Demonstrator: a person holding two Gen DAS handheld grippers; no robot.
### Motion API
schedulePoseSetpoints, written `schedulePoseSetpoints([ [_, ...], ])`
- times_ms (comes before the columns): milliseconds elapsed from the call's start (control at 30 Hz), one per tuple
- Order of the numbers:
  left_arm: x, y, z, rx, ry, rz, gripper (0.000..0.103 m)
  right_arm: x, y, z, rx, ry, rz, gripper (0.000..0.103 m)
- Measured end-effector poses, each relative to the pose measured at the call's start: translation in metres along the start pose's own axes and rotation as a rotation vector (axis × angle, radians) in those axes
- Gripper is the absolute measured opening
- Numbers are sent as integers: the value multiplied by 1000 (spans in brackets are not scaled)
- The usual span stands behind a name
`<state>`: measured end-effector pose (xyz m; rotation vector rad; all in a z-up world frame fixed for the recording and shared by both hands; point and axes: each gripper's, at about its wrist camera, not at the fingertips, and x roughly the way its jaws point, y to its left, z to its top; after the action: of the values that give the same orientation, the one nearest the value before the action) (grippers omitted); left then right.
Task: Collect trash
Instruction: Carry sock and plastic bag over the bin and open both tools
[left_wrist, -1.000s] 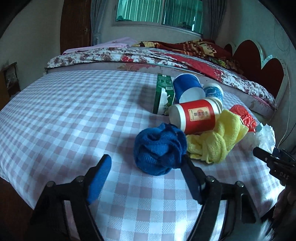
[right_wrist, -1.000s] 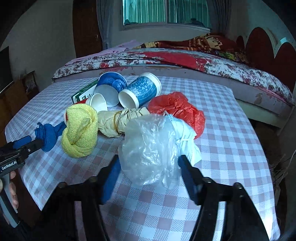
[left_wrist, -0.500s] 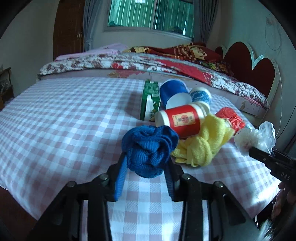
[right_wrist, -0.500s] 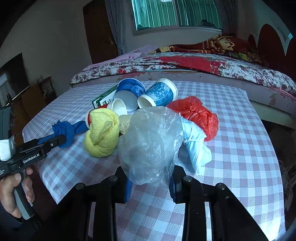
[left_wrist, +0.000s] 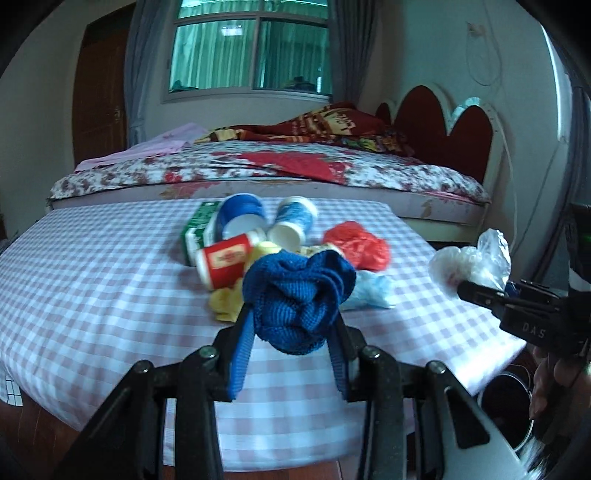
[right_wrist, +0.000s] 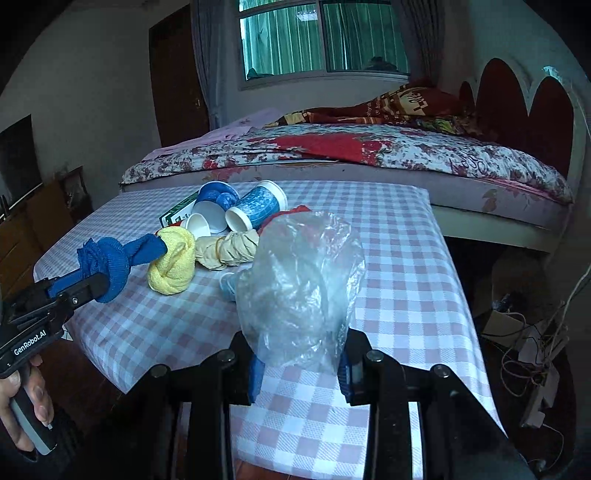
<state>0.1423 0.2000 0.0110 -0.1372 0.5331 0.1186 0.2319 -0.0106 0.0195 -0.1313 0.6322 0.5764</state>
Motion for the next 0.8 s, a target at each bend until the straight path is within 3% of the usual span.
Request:
schedulePoseSetpoints([
  [800,-10,-196,-25,240,58,-354,38,-113,-128,-77,167,18,-261,34],
])
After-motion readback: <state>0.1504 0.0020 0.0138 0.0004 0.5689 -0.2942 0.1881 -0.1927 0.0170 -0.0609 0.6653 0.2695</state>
